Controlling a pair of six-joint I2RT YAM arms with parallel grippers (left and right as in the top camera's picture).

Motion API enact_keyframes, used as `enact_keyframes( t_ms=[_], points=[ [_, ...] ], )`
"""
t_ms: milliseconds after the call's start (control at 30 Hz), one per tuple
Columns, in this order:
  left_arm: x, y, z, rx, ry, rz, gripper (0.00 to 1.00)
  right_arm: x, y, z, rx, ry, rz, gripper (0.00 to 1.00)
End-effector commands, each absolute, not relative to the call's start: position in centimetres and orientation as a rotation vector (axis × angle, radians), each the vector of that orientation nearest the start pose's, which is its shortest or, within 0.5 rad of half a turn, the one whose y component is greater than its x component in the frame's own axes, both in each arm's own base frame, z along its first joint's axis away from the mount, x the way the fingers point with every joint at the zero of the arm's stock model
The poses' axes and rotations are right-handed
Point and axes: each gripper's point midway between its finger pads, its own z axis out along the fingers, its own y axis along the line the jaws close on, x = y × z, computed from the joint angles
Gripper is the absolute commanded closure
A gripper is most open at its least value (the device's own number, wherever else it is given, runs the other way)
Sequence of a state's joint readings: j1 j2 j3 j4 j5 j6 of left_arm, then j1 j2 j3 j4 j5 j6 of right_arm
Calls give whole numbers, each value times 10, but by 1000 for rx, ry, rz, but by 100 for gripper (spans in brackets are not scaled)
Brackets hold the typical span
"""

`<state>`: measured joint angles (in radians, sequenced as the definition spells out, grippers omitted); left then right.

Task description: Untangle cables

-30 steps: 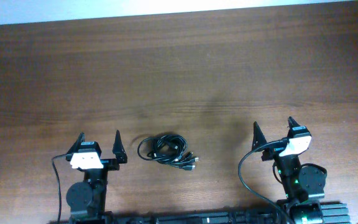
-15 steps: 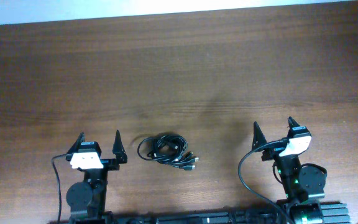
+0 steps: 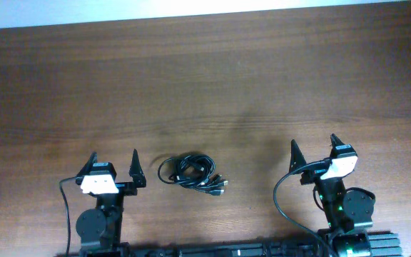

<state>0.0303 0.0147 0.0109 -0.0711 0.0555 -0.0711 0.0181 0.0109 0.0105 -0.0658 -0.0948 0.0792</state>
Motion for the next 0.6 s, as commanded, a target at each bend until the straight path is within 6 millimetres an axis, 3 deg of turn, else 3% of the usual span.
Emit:
enact_keyframes(
  t_ms=[0, 433, 567],
  points=[
    [246, -6, 156, -17, 1651, -83, 1, 245, 19, 157, -13, 1646, 148, 2],
    [246, -9, 168, 2, 1606, -98, 1, 245, 19, 157, -13, 1646, 148, 1],
    [241, -10, 196, 6, 1567, -99, 1, 245, 19, 157, -13, 1647, 148, 1]
  ],
)
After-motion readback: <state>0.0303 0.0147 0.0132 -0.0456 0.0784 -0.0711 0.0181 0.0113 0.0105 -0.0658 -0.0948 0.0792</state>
